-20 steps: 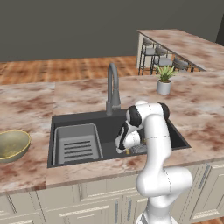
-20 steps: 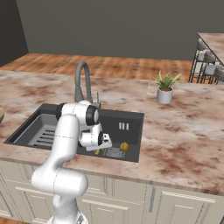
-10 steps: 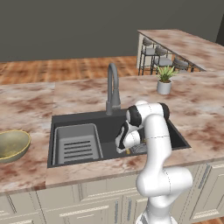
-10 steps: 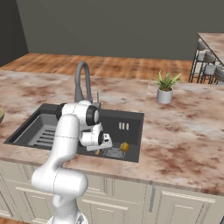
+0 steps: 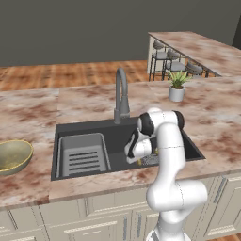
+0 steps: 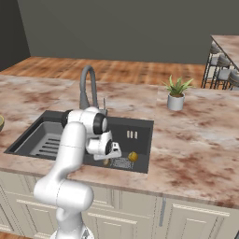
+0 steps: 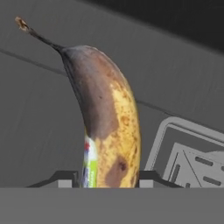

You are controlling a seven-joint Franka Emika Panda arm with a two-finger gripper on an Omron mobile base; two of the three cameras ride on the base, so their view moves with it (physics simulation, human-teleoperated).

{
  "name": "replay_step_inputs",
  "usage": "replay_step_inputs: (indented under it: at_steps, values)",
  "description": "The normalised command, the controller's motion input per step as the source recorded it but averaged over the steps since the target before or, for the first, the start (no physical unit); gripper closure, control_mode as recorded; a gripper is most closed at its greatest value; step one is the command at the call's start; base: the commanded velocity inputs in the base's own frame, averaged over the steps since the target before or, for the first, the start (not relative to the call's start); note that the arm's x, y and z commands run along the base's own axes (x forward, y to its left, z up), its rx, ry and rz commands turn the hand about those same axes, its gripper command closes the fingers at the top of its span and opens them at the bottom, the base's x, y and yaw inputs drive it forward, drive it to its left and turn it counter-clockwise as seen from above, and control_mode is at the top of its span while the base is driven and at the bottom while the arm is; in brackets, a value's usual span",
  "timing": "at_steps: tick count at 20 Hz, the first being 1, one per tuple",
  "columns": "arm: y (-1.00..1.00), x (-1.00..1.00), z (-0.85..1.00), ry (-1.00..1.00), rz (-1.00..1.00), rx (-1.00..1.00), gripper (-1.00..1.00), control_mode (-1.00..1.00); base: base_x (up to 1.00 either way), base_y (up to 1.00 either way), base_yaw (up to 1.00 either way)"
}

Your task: Remove the squash and banana from the sink. Then move the bowl and cup from the counter to the sink for washing.

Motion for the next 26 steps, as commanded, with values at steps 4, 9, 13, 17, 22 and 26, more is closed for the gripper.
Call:
replay_step_inputs:
  at_steps: [4,9,13,17,22,26]
  values:
    - [-0.16,0.00,0.13,0.00,0.00,0.09,1.00,-1.00,0.00,0.00,0.00]
    - [-0.13,0.00,0.17,0.00,0.00,0.08,1.00,-1.00,0.00,0.00,0.00]
    - [-0.10,0.00,0.20,0.00,0.00,0.07,1.00,-1.00,0.00,0.00,0.00]
    - [-0.05,-0.01,0.21,0.00,0.00,0.06,1.00,-1.00,0.00,0.00,0.00]
    - [-0.02,-0.05,0.23,0.00,0.00,0.04,1.00,-1.00,0.00,0.00,0.00]
    - [-0.02,-0.08,0.23,0.00,0.00,0.02,1.00,-1.00,0.00,0.00,0.00]
